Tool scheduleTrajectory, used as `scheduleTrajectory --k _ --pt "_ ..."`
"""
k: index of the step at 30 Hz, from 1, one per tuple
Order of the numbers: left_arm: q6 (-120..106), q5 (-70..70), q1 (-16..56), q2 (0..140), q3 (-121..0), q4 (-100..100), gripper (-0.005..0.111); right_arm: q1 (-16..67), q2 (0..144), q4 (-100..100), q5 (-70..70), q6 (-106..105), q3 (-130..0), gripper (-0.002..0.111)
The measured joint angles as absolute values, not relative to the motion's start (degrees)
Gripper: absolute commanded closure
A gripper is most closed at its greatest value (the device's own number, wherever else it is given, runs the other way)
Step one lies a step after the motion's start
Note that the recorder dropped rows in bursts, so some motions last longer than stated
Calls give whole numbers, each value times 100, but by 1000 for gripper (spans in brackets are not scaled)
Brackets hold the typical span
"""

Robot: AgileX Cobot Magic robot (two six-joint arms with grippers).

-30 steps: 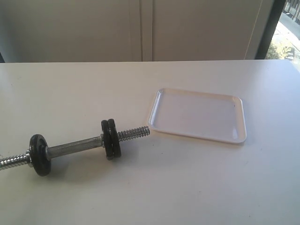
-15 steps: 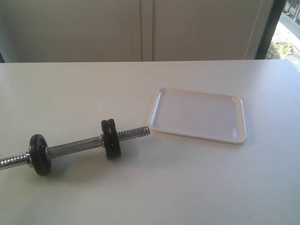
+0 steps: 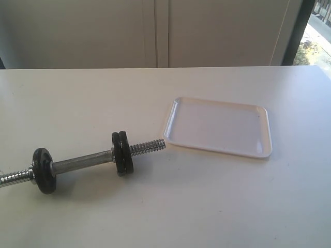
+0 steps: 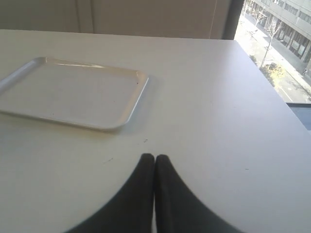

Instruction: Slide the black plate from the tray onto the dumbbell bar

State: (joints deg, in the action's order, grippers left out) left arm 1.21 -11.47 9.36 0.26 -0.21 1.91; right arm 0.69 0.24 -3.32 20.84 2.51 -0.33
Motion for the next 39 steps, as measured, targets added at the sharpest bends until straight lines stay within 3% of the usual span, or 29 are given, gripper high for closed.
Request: scheduleTrajectory --k 31,39 --pt "121 -1147 936 26 -21 191 107 69 24 -332 2062 251 -33 108" --pt "121 -1147 324 26 -21 191 107 69 24 -332 2062 251 -33 108"
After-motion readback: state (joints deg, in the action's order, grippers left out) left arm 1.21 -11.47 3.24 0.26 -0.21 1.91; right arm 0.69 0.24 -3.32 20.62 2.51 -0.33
